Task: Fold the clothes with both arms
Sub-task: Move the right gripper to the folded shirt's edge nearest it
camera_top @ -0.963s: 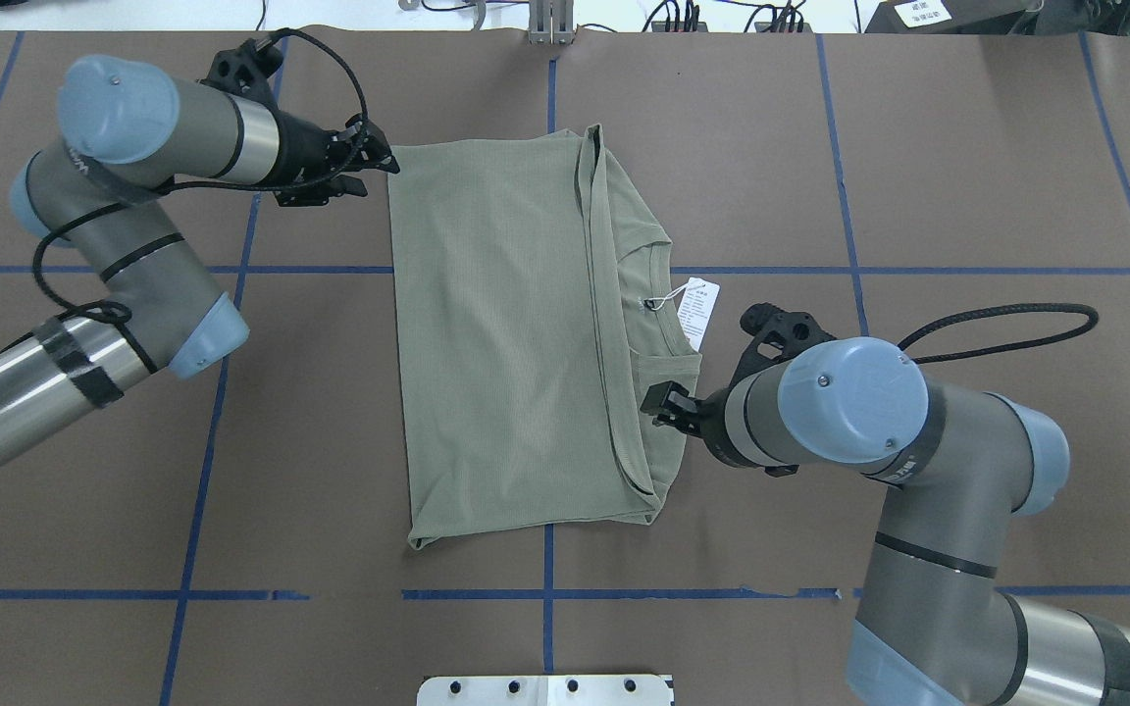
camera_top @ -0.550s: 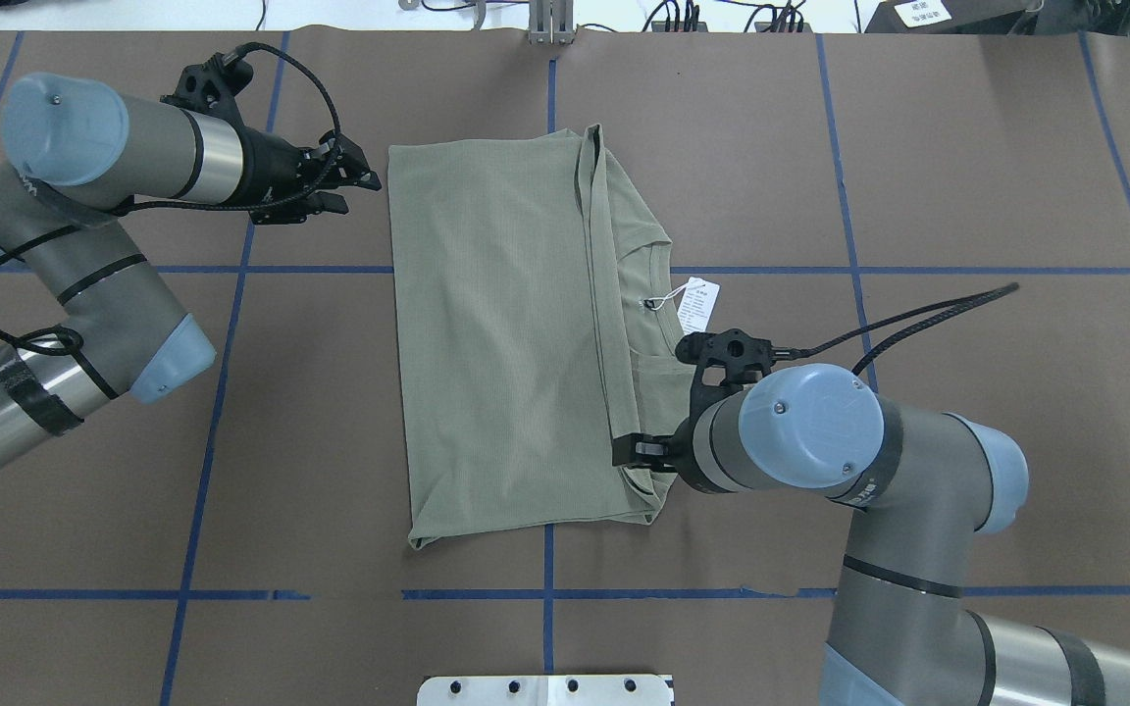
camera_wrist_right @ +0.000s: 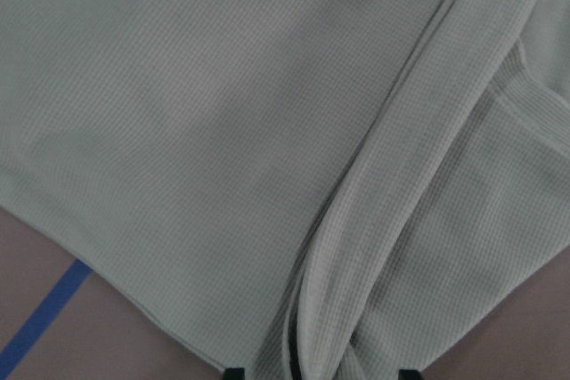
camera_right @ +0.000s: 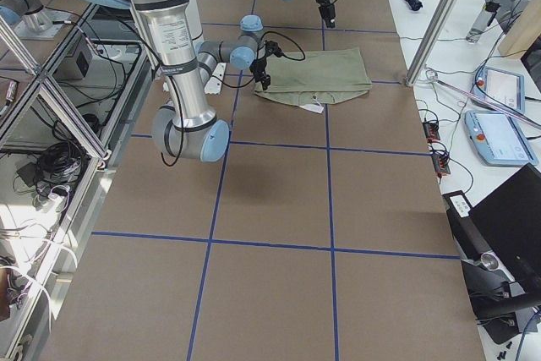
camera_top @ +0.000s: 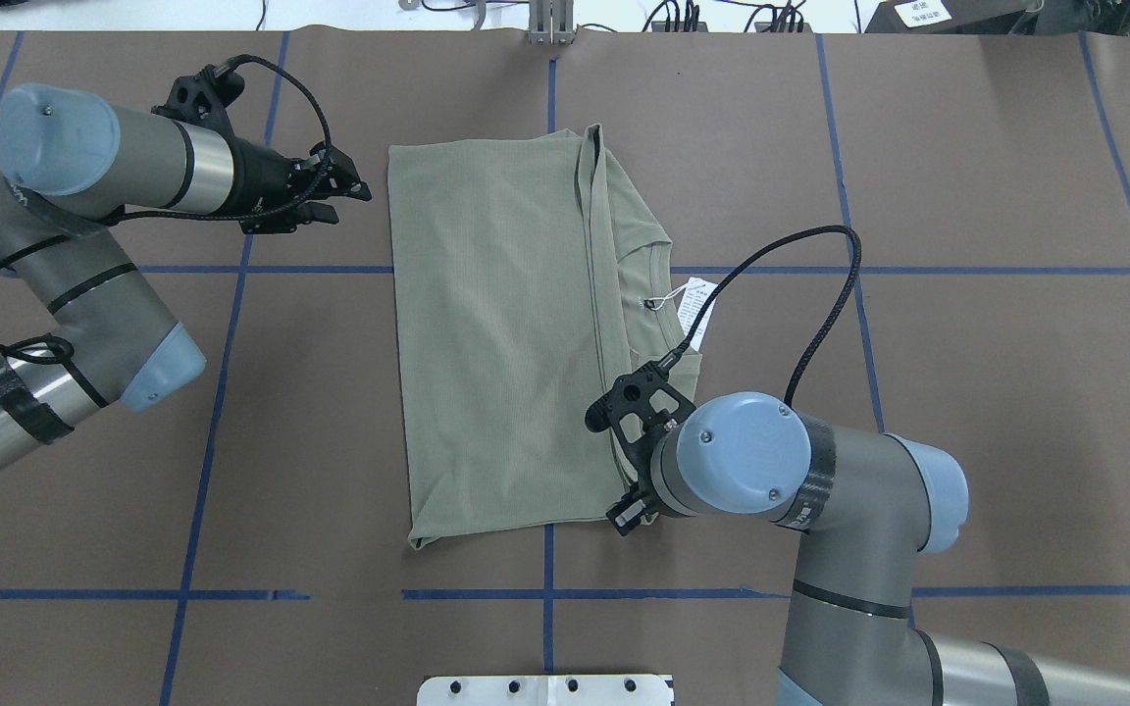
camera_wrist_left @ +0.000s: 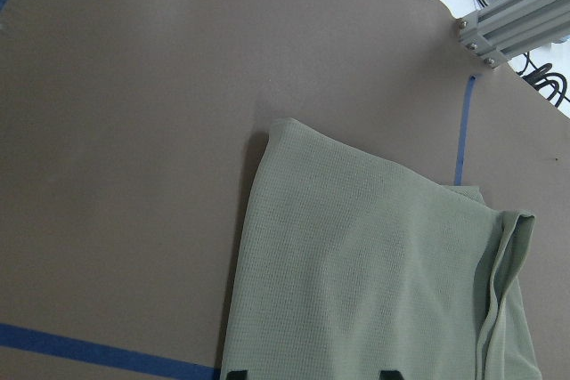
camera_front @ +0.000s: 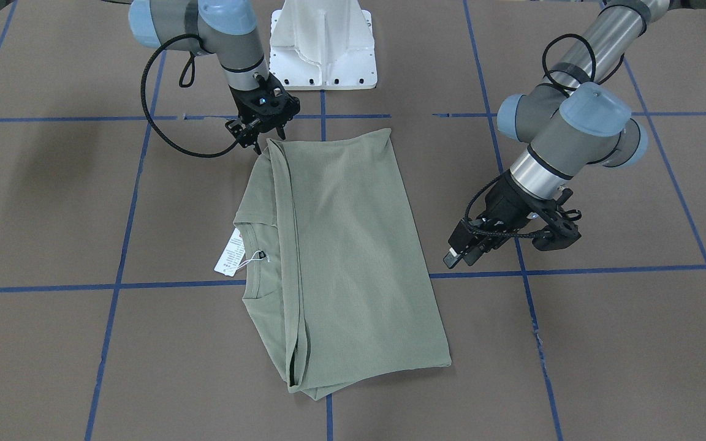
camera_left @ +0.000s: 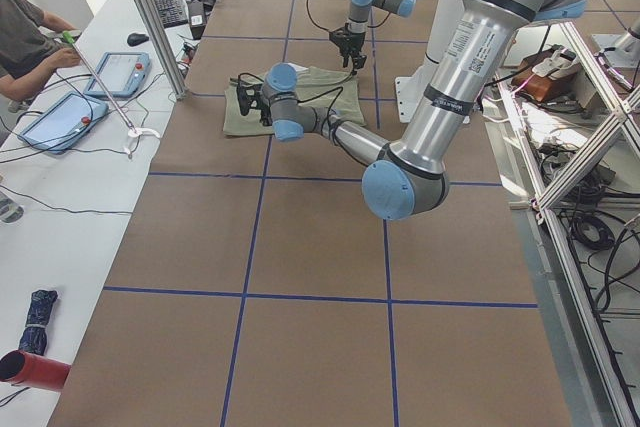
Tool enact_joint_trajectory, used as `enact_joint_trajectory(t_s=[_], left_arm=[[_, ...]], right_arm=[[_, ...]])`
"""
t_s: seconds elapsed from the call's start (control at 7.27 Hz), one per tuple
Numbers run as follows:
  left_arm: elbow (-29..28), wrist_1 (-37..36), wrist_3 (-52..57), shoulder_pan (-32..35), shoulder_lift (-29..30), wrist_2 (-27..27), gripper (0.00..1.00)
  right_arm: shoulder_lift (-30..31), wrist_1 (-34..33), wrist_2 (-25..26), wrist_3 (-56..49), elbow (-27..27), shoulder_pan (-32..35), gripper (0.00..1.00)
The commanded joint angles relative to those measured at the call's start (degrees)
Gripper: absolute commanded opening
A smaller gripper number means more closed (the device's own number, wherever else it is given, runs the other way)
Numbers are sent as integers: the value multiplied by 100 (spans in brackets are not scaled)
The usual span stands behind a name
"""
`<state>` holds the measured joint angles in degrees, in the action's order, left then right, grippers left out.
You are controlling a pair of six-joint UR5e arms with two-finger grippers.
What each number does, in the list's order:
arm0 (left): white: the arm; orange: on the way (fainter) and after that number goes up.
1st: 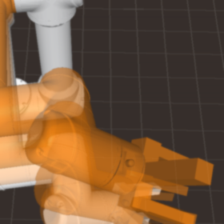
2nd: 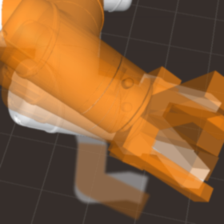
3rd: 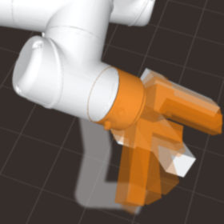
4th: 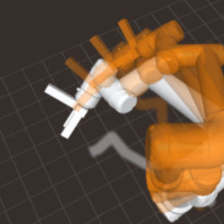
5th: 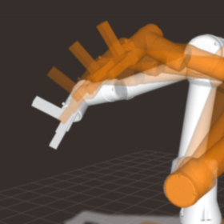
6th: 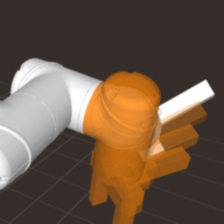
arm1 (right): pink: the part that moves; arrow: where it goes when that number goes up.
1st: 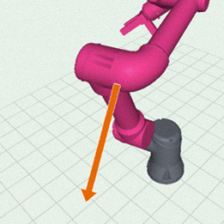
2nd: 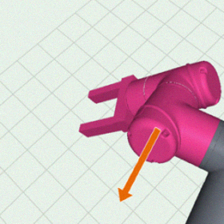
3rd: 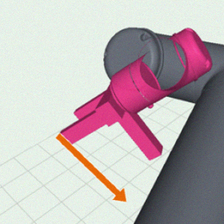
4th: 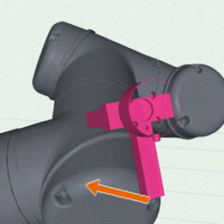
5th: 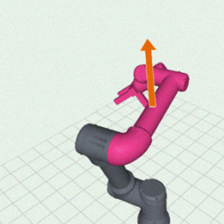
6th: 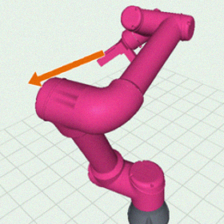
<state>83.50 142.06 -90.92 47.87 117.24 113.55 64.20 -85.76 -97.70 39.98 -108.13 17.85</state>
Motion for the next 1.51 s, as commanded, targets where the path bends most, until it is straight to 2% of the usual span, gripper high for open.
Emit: enact_joint_trajectory(t_s=[0.0,0.28,0.55,1.1,1.38], left_arm=[[-1,-3,12,3,-9,0,58],[-9,-3,12,3,-17,-9,58],[-18,-3,21,-6,-9,-9,58],[-18,-3,21,3,-17,-9,58],[-9,6,21,3,-9,-9,58]], right_arm=[[-30,6,137,-156,64,-97,51],[-100,7,242,-367,134,-97,46],[-197,15,251,-368,214,-89,1],[-40,42,173,-385,144,235,0],[1053,77,294,-89,-512,246,0]])
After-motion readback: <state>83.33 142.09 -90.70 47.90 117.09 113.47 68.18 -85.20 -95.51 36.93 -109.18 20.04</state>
